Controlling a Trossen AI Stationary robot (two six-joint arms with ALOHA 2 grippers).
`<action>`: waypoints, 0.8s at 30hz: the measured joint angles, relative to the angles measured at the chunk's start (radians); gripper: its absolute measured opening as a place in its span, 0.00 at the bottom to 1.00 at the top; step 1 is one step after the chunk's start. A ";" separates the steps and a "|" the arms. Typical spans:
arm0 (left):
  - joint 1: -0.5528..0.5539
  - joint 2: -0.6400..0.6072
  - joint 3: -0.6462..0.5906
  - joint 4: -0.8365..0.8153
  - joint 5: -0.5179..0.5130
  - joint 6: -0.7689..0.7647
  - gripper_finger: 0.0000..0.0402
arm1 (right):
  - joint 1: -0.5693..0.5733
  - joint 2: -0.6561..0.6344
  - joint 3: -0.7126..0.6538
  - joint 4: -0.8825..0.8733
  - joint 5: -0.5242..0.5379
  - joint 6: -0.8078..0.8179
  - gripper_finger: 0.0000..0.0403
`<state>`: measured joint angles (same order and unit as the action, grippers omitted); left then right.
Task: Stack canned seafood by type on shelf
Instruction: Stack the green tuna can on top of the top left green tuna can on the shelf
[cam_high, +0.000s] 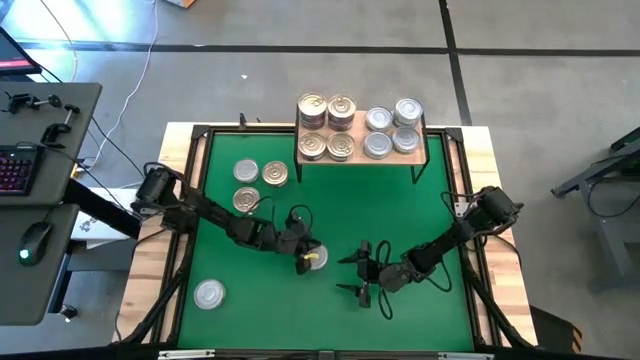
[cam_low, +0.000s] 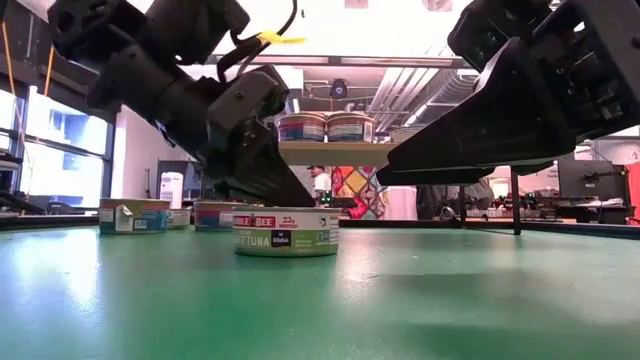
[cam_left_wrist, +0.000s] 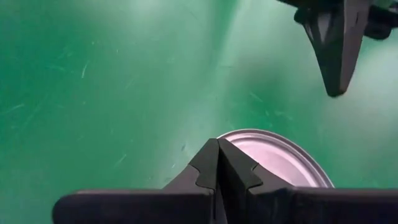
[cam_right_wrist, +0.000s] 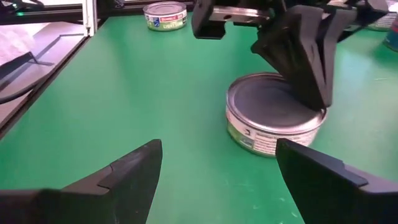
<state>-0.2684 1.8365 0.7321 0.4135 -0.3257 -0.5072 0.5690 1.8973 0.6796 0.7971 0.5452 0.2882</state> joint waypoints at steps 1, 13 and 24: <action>0.000 0.009 0.000 0.009 0.003 -0.009 0.00 | 0.000 0.000 0.000 0.000 -0.002 0.000 0.77; 0.014 0.077 0.001 0.083 0.095 -0.068 0.00 | 0.019 0.000 0.119 -0.158 -0.069 -0.294 0.77; 0.021 0.087 -0.001 0.120 0.115 -0.029 0.00 | 0.018 0.000 0.404 -0.752 0.095 -0.290 0.77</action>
<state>-0.2478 1.9239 0.7315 0.5330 -0.2108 -0.5360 0.5872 1.8973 1.0837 0.0453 0.6398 -0.0014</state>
